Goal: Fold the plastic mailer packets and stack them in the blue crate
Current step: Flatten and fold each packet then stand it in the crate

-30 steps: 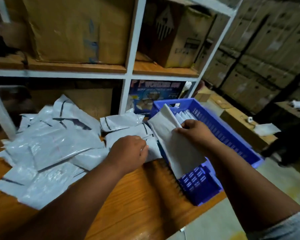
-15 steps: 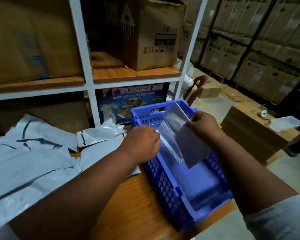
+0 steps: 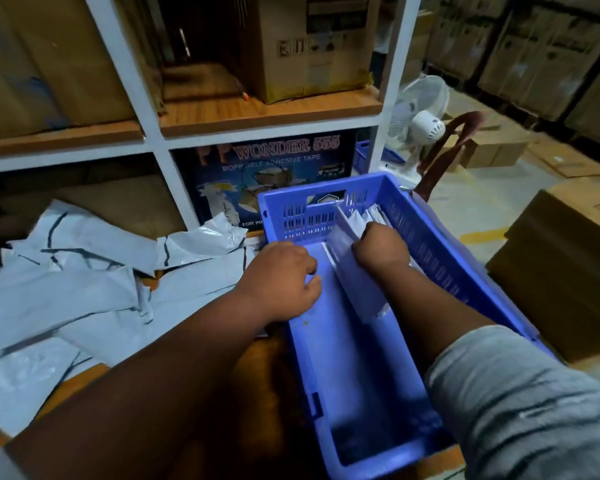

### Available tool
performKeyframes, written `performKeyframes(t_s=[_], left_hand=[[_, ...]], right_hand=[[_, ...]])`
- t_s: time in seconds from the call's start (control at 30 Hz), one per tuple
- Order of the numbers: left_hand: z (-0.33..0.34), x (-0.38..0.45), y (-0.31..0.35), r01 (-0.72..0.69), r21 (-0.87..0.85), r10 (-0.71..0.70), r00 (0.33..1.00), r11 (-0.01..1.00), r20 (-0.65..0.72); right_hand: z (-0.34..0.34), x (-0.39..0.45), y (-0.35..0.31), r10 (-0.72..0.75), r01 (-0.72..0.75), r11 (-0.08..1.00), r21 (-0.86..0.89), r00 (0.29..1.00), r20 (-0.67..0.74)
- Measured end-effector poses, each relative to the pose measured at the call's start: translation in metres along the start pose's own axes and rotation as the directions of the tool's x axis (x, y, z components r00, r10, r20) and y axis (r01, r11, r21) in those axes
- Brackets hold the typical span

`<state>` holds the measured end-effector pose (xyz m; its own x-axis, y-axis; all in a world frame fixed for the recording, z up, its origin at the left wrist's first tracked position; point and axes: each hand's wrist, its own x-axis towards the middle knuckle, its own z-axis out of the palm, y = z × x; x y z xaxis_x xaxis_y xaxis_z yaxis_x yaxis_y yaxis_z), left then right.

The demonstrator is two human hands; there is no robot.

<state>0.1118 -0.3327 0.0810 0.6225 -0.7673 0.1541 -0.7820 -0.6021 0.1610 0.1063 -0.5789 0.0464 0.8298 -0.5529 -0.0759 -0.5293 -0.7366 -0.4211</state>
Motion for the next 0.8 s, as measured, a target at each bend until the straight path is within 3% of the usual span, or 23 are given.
performKeyframes(t_s=[0.23,0.43,0.67,0.8], left_hand=[[0.0,0.003,0.001,0.02,0.039,-0.022,0.998,0.999,0.062],[0.0,-0.003,-0.023,0.038,-0.026,-0.04,0.993,0.999,-0.107],[-0.04,-0.039,-0.076,0.207,-0.088,-0.221,0.955,0.974,-0.198],[-0.041,-0.095,-0.123,0.322,-0.132,-0.342,0.922,0.938,-0.183]], right_hand=[[0.01,0.006,0.004,-0.01,0.011,0.997,-0.078,1.0,0.008],[-0.016,-0.008,-0.029,-0.193,0.189,0.981,-0.047,0.977,-0.095],[-0.039,-0.068,-0.139,-0.538,0.539,0.842,-0.011,0.839,-0.082],[-0.015,-0.102,-0.197,-0.672,0.681,0.72,-0.132,0.732,0.113]])
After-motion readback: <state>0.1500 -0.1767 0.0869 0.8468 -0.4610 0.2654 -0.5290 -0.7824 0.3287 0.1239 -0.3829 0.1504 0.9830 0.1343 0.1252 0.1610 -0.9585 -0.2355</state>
